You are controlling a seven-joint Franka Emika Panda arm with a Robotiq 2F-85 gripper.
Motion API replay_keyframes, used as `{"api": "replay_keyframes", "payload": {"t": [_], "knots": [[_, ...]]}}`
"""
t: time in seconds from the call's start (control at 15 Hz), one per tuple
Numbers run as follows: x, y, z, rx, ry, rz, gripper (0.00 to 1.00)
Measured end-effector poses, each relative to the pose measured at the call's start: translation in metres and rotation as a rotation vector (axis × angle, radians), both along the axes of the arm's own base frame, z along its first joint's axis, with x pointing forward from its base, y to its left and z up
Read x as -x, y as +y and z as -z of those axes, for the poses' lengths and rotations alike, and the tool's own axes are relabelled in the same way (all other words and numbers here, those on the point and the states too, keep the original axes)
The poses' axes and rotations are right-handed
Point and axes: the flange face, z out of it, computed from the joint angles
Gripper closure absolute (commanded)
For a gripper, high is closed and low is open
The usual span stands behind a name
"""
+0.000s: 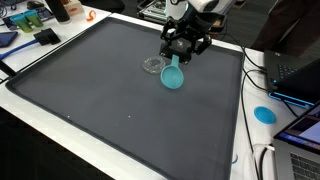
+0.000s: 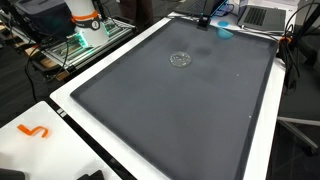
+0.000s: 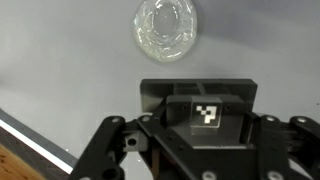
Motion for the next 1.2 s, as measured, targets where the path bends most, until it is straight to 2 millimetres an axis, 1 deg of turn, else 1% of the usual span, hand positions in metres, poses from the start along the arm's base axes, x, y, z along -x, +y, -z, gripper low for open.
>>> {"api": "replay_keyframes", "payload": {"t": [0.33, 0.67, 0.93, 1.2], "knots": [[-0.014, -0.009, -0.004, -0.007, 0.002, -0.010, 0.69], [-0.028, -0.025, -0.013, -0.030, 0.013, -0.017, 0.69], [-0.040, -0.044, -0.020, -0.084, 0.042, -0.007, 0.69], [-0.052, -0.070, -0.025, -0.147, 0.072, 0.012, 0.69]]}}
